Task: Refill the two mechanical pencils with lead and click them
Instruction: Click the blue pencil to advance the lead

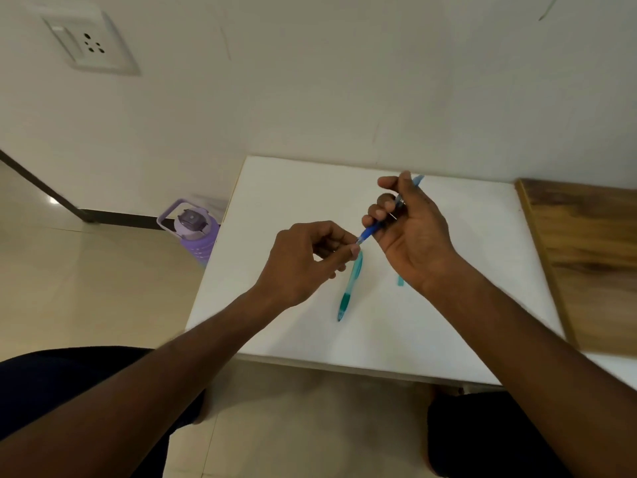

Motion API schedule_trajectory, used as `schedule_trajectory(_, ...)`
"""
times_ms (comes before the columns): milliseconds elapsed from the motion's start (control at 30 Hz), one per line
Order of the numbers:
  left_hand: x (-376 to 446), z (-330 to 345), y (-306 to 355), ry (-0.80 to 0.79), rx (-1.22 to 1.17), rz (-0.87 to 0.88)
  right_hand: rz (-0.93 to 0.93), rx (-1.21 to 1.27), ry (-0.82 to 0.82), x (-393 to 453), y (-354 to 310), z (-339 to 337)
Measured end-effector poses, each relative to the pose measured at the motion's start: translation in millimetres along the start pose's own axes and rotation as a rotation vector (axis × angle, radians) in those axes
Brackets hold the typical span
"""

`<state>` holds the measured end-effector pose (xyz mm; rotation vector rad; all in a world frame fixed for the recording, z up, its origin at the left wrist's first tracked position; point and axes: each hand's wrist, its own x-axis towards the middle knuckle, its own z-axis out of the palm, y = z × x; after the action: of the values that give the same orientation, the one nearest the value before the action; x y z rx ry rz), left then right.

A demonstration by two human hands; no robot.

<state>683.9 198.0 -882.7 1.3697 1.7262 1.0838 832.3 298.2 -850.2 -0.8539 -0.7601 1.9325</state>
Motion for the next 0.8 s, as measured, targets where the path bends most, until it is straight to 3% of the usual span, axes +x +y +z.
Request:
schedule_trajectory(167,2,-10,-9,-0.138,0.237,0.062,0.064,0.148,-0.064,3,-9,10)
schedule_trajectory(267,10,-17,-25,-0.222,0.559,0.049,0.136,0.184,-0.129,1,-11,5)
schedule_trajectory(367,12,-12,-48,-0.208,0.812,-0.020,0.167,0.180,-0.155,0,-2,2)
schedule_trajectory(800,-1,19,-101,-0.048,0.858,0.093,0.151,0.161,-0.154,-6,-11,3)
